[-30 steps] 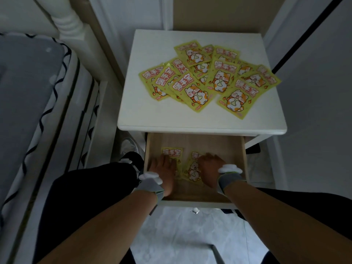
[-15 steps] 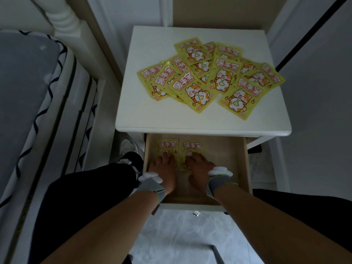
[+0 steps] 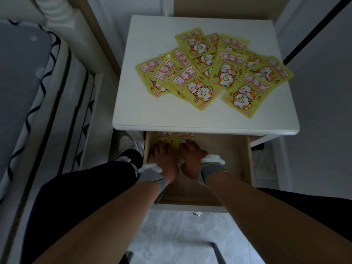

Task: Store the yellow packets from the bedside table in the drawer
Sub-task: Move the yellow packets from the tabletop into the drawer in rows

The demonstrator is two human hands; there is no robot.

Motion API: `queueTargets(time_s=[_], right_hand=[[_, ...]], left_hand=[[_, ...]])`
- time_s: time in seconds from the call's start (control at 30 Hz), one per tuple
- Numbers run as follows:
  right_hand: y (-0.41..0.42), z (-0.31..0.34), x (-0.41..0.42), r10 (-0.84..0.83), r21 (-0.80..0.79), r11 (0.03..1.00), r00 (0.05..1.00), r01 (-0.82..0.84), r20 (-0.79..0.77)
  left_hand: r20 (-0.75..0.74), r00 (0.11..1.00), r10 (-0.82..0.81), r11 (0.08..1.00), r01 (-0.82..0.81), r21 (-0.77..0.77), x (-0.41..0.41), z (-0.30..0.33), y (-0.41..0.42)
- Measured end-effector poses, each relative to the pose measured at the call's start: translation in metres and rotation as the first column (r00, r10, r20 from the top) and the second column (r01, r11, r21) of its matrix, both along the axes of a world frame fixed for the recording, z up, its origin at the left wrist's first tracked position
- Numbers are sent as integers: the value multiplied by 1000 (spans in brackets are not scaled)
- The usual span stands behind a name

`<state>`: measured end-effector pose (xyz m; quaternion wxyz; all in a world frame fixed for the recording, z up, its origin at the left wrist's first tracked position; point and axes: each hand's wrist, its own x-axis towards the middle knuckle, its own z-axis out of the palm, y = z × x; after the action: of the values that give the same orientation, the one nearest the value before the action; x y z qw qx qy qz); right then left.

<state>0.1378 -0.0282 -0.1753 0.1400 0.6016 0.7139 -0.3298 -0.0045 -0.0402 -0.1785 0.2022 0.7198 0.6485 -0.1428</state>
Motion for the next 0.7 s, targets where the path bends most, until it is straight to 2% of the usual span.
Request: queueTargets(time_s=[0.13,0.23,0.33,0.47,0.53,0.63,0.7], right_hand=[[-5,0,1,-8,-3,1000,1000,8,3],[-11,7,4,-35,2,999,999,35,-5],[-19,23,8,-43,38,998,999,42,28],[-40,47,21,-18,-134,991,998,27,66],[-54,58,26,10,-143,990,997,2,78],[-63,73,31,3,-97,995,996,5,86],[-63,91,39,-13,-45,999,997,17,73]], left_hand=[[-14,1000,-6,999,5,-52,4,6,-2],[-34,999,8,992,-4,130,5,14,-7],[-59,998,-26,1000,26,-3,4,26,-19],[-36,998,-59,998,58,-35,0,50,-39],[-43,996,-84,994,81,-72,1,62,-47],[12,995,-97,993,98,-66,2,79,-49],[83,991,-104,994,101,40,3,97,-50]])
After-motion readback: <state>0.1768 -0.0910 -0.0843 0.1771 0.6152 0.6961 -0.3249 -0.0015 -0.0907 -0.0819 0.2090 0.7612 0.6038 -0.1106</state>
